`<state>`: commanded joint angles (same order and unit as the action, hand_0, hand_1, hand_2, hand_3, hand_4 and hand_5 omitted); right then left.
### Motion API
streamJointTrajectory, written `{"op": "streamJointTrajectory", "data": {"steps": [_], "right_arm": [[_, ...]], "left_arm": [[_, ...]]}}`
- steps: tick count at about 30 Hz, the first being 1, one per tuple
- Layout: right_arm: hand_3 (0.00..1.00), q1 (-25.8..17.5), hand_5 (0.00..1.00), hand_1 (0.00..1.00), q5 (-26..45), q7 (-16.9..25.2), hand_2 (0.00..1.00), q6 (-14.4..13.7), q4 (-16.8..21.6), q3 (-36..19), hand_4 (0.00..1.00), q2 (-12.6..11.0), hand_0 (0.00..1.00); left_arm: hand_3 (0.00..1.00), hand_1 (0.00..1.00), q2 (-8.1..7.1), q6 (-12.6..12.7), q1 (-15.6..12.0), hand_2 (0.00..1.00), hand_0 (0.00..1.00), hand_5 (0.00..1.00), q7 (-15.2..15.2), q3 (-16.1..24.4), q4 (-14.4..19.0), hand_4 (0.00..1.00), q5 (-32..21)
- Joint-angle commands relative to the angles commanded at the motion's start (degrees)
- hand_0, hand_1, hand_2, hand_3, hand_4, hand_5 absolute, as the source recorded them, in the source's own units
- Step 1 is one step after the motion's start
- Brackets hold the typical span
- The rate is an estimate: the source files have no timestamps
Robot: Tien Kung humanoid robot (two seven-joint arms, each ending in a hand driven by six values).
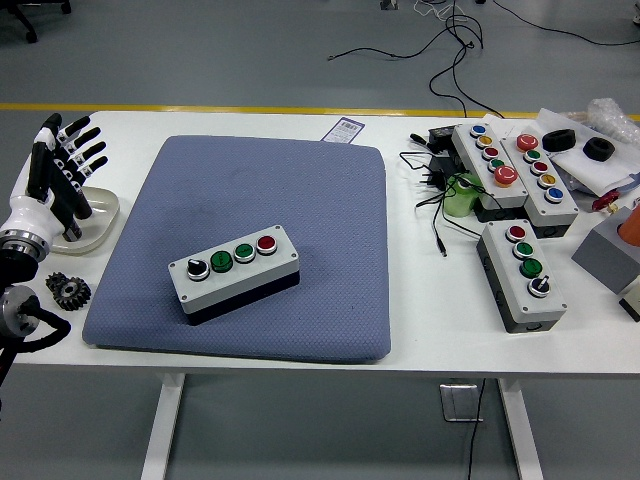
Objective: Pick up the button,place it on the desk,press the button,press the button
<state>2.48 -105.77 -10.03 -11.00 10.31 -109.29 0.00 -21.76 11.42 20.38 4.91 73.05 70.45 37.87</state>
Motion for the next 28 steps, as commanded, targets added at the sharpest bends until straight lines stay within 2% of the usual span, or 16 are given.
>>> {"op": "streamJointTrajectory", "data": {"steps": [11, 28], "right_arm": [[0.632, -0.13, 0.153, 0.665, 0.55, -0.10, 0.708, 0.02, 0.00, 0.58, 0.308, 0.00, 0.547], [0.631, -0.47, 0.154, 0.665, 2.42, -0.63, 0.708, -0.17, 0.00, 1.91, 0.308, 0.00, 0.542]], "left_arm": [[0.824, 0.847, 0.10, -1.01, -0.07, 0.863, 0.816, 0.998, 0.13, 0.19, 0.16, 0.610, 0.12], [0.828, 0.848, 0.53, -0.88, 0.64, 0.865, 0.812, 0.998, 0.25, -0.89, -0.92, 0.613, 0.40]]}}
